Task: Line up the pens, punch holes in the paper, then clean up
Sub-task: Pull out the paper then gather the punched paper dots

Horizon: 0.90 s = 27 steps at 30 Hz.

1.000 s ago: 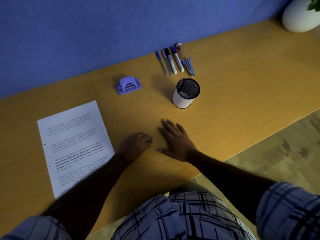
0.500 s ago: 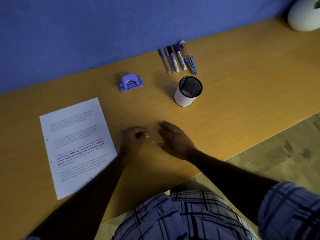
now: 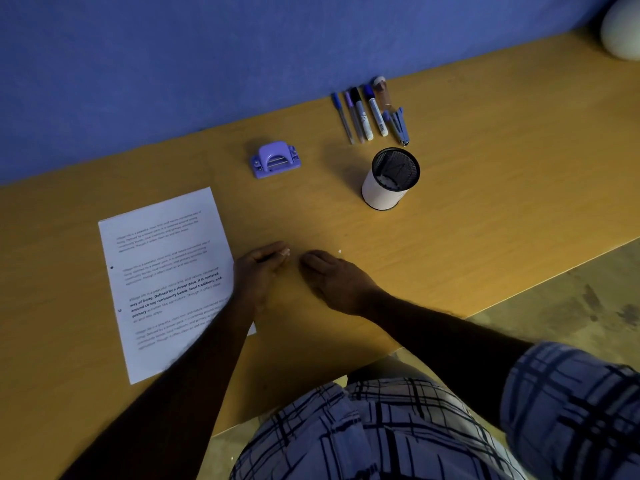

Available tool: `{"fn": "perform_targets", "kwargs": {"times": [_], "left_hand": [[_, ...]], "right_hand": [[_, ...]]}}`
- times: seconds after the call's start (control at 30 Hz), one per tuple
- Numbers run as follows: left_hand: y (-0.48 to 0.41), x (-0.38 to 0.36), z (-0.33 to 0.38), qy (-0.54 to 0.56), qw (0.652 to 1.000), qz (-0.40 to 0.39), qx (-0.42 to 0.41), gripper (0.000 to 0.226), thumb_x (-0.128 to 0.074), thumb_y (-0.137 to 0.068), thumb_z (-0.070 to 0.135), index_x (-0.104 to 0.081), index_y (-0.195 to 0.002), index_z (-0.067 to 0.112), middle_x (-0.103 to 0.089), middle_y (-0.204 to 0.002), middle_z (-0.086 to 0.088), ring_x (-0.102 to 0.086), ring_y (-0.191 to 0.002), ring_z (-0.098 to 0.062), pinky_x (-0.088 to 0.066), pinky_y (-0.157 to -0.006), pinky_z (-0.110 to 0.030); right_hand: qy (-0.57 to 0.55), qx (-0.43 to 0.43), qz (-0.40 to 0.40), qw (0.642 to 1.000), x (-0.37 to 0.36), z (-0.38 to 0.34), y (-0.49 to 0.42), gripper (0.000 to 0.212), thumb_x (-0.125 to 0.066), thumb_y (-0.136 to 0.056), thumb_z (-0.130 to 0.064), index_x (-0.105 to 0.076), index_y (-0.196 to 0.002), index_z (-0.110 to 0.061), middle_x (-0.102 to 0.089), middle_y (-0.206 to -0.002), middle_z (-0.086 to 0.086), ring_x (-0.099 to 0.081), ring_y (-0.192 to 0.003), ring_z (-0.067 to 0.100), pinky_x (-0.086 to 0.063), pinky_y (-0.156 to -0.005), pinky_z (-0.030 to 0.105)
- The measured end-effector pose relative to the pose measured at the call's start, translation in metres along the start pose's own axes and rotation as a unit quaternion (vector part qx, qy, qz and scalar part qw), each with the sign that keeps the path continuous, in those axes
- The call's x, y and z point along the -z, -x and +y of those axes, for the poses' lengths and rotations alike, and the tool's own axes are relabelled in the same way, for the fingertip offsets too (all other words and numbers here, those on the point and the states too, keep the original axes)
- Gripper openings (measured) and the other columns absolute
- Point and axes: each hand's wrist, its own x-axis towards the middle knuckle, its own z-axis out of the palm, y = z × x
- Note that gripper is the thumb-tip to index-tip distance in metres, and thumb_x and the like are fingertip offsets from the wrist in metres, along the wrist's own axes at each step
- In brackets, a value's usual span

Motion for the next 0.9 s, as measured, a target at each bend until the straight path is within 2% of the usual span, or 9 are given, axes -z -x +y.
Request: {"fn": "perform_targets", "kwargs": {"times": [0.07, 0.17, 0.23, 0.33, 0.43, 0.63, 0.77, 0.83, 0.9], "left_hand": [[-0.001, 0.000, 0.000, 0.013, 1.000, -0.006, 0.012, 0.022, -0.068, -0.084, 0.002, -0.073, -0.094, 0.021, -0.077, -0.095, 0.002, -0.071, -0.093, -0.009, -0.055, -0.074, -0.016], [-0.001, 0.002, -0.003, 0.017, 1.000, -0.012, 0.015, 0.022, -0.069, -0.083, 0.003, -0.074, -0.095, 0.021, -0.077, -0.095, 0.003, -0.071, -0.095, -0.009, -0.055, -0.073, -0.015], [-0.001, 0.003, -0.004, 0.014, 1.000, -0.009, 0.011, 0.020, -0.071, -0.082, 0.005, -0.077, -0.088, 0.023, -0.077, -0.096, 0.004, -0.071, -0.094, -0.009, -0.055, -0.073, -0.015], [-0.001, 0.004, -0.005, 0.020, 1.000, -0.006, 0.012, 0.019, -0.073, -0.081, 0.007, -0.079, -0.085, 0.025, -0.076, -0.100, 0.000, -0.071, -0.097, -0.010, -0.056, -0.079, -0.020], [0.000, 0.006, -0.006, 0.022, 1.000, -0.005, 0.017, 0.018, -0.073, -0.081, 0.007, -0.077, -0.089, 0.022, -0.076, -0.100, 0.000, -0.071, -0.098, -0.012, -0.056, -0.081, -0.022], [0.004, 0.011, -0.004, 0.021, 1.000, -0.005, 0.014, 0.019, -0.073, -0.080, 0.006, -0.077, -0.091, 0.021, -0.077, -0.098, -0.001, -0.072, -0.096, -0.013, -0.056, -0.075, -0.018], [0.007, 0.010, -0.003, 0.029, 0.999, -0.003, 0.016, 0.020, -0.071, -0.082, 0.003, -0.076, -0.092, 0.019, -0.077, -0.098, -0.002, -0.072, -0.096, -0.012, -0.056, -0.075, -0.017], [0.009, 0.008, -0.002, 0.033, 0.999, -0.002, 0.015, 0.020, -0.070, -0.082, 0.002, -0.075, -0.094, 0.018, -0.077, -0.097, -0.002, -0.072, -0.095, -0.012, -0.056, -0.076, -0.018], [0.012, 0.007, -0.002, 0.024, 1.000, 0.006, 0.011, 0.020, -0.071, -0.082, 0.003, -0.074, -0.097, 0.015, -0.077, -0.095, 0.000, -0.072, -0.091, -0.009, -0.055, -0.073, -0.015]], "right_hand": [[0.008, 0.025, 0.005, 1.000, 0.002, 0.002, 0.004, 0.041, -0.051, -0.090, -0.016, -0.058, -0.128, 0.000, -0.054, -0.134, 0.018, -0.051, -0.125, 0.033, -0.054, -0.089, 0.038], [-0.032, 0.010, 0.016, 0.999, 0.006, 0.004, 0.010, 0.033, -0.060, -0.090, -0.009, -0.063, -0.122, -0.003, -0.056, -0.132, 0.016, -0.052, -0.124, 0.031, -0.054, -0.093, 0.038], [-0.124, -0.069, 0.066, 0.988, 0.010, 0.004, 0.012, 0.027, -0.062, -0.090, -0.008, -0.066, -0.116, -0.007, -0.059, -0.127, 0.012, -0.056, -0.118, 0.024, -0.052, -0.094, 0.033], [-0.255, -0.219, 0.150, 0.930, 0.013, 0.002, 0.012, 0.024, -0.068, -0.084, -0.003, -0.070, -0.107, -0.010, -0.067, -0.107, 0.006, -0.062, -0.089, 0.011, -0.057, -0.080, 0.027], [-0.307, -0.282, 0.127, 0.900, 0.010, -0.004, 0.010, 0.024, -0.075, -0.079, -0.008, -0.070, -0.102, -0.012, -0.066, -0.102, 0.001, -0.056, -0.078, -0.001, -0.057, -0.076, 0.023], [-0.283, -0.266, 0.101, 0.916, 0.009, -0.014, -0.016, 0.026, -0.070, -0.081, 0.000, -0.068, -0.106, -0.009, -0.065, -0.107, 0.006, -0.061, -0.092, 0.015, -0.054, -0.080, 0.026], [-0.262, -0.242, 0.149, 0.922, 0.014, -0.008, -0.013, 0.019, -0.070, -0.081, 0.002, -0.069, -0.099, -0.005, -0.066, -0.101, 0.010, -0.062, -0.090, 0.019, -0.055, -0.077, 0.032], [-0.217, -0.222, 0.147, 0.939, 0.015, -0.006, -0.006, 0.025, -0.067, -0.083, 0.001, -0.068, -0.107, -0.007, -0.064, -0.111, 0.009, -0.062, -0.100, 0.019, -0.054, -0.083, 0.027], [-0.157, -0.188, 0.090, 0.965, 0.011, -0.010, -0.002, 0.030, -0.060, -0.091, -0.010, -0.062, -0.122, -0.009, -0.057, -0.130, 0.010, -0.054, -0.119, 0.022, -0.050, -0.092, 0.029]]}}
